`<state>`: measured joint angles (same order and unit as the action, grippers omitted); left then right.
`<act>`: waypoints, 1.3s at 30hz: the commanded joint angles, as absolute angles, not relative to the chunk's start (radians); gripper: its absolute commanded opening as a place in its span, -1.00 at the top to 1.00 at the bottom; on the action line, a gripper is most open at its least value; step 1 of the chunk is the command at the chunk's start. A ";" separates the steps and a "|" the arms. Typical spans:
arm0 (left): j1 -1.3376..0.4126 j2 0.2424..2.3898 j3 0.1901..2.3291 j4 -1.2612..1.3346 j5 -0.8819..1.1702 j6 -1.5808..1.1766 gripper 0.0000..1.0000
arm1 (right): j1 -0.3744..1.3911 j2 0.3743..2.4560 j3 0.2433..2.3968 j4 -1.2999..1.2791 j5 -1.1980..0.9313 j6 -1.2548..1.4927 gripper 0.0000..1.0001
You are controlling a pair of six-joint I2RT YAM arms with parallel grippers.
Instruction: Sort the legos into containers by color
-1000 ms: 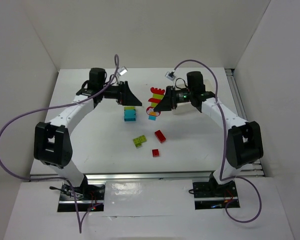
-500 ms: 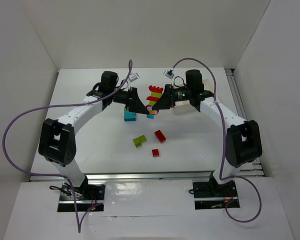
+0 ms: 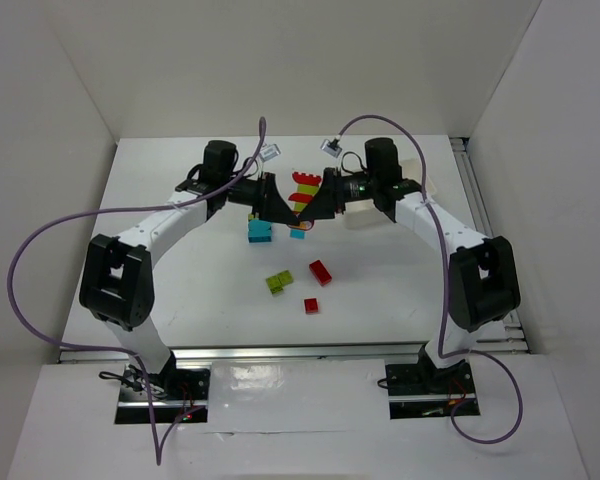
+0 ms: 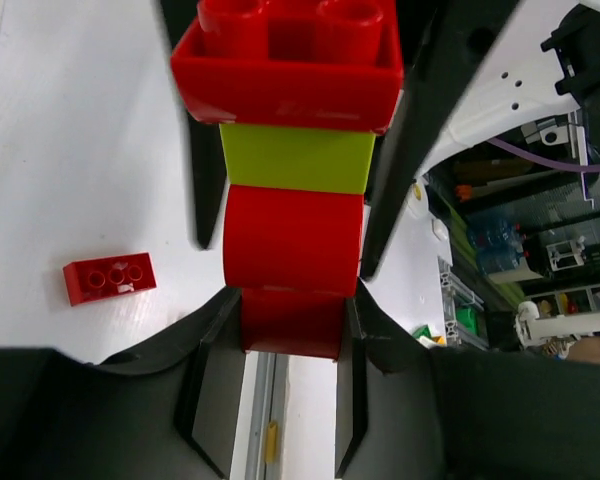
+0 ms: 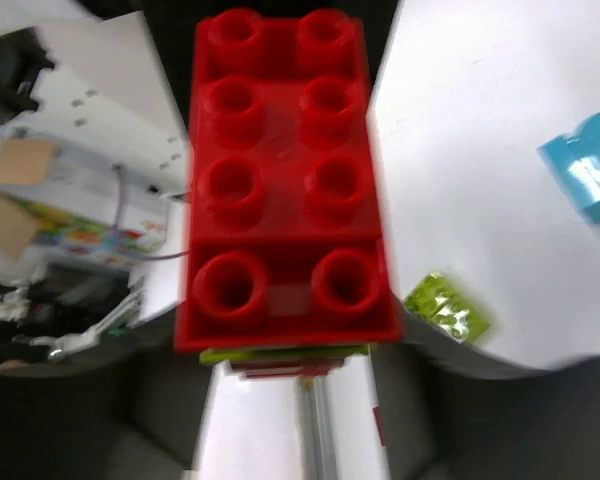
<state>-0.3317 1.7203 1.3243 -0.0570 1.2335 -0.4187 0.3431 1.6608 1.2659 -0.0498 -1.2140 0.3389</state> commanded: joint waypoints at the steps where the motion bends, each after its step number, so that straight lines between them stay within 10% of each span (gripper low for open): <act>1: -0.345 1.732 1.381 -0.075 1.273 -0.387 1.00 | 0.359 1.658 1.322 -0.058 -1.134 0.293 -0.45; 17: -0.293 1.710 1.338 -0.170 1.316 -0.278 1.00 | 0.259 1.605 1.339 0.041 -1.172 0.405 -0.98; 39: -0.293 1.701 1.319 -0.189 1.325 -0.259 1.00 | 0.270 1.735 1.367 0.499 -1.242 0.773 0.13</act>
